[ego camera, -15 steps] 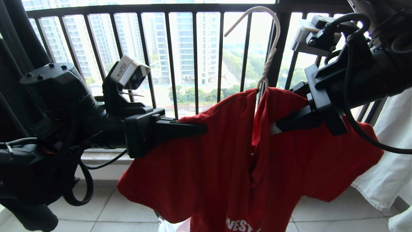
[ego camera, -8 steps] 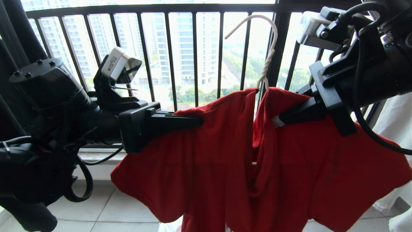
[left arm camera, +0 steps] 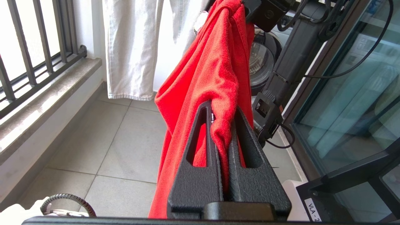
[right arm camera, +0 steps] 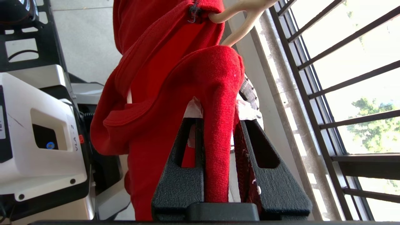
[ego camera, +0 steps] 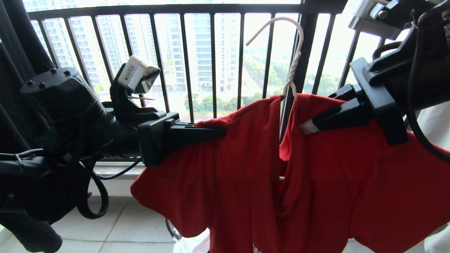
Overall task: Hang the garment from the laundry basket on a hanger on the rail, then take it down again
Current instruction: Hang the clothes rack on the clothesline
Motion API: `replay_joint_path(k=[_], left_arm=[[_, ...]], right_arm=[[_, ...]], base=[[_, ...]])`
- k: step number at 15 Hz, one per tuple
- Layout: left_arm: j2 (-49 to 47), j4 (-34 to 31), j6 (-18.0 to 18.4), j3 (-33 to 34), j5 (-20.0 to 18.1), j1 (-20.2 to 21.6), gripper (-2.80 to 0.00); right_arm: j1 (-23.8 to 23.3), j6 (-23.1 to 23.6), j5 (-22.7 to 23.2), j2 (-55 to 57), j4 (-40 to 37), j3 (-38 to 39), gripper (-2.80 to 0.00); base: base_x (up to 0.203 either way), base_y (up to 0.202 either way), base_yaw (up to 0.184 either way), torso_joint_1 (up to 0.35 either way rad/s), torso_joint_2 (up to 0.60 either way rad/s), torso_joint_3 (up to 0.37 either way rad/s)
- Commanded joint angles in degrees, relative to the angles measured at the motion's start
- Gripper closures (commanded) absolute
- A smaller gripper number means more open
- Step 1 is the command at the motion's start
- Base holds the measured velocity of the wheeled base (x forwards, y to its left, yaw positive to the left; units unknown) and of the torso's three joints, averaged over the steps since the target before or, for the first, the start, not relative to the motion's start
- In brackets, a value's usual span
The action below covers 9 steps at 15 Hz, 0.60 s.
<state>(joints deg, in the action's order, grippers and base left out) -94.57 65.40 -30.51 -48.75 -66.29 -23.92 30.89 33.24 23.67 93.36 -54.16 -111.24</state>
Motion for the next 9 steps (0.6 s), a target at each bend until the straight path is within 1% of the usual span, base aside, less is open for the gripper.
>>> replay_joint_path(k=[1, 2, 4, 7, 9], left_arm=[[0.0, 0.3, -0.2, 0.1, -0.3, 0.0, -0.4], [0.2, 0.3, -0.1, 0.1, -0.2, 0.0, -2.8], [0.4, 0.3, -0.1, 0.1, -0.2, 0.0, -2.8], [0.9, 1.9, -0.2, 0.2, -0.1, 0.5, -2.8], [1.8, 2.0, -0.2, 0.2, -0.1, 1.6, -2.8]], right_arm=[[0.3, 0.2, 0.2, -0.4, -0.3, 0.1, 0.0], [0.5, 0.2, 0.5, -0.4, -0.3, 0.2, 0.0], [0.4, 0.1, 3.9, -0.3, -0.3, 0.9, 0.0], [0.3, 0.7, 9.1, -1.0, 1.1, 4.3, 0.0], [0.2, 0.7, 11.8, -0.9, 5.4, 7.7, 0.0]], base=[[0.0, 0.0, 0.0, 0.0, 0.0, 0.0], [0.0, 0.0, 0.0, 0.0, 0.0, 0.0], [0.0, 0.0, 0.0, 0.0, 0.0, 0.0], [0.0, 0.0, 0.0, 0.0, 0.0, 0.0], [0.0, 0.0, 0.0, 0.0, 0.0, 0.0]])
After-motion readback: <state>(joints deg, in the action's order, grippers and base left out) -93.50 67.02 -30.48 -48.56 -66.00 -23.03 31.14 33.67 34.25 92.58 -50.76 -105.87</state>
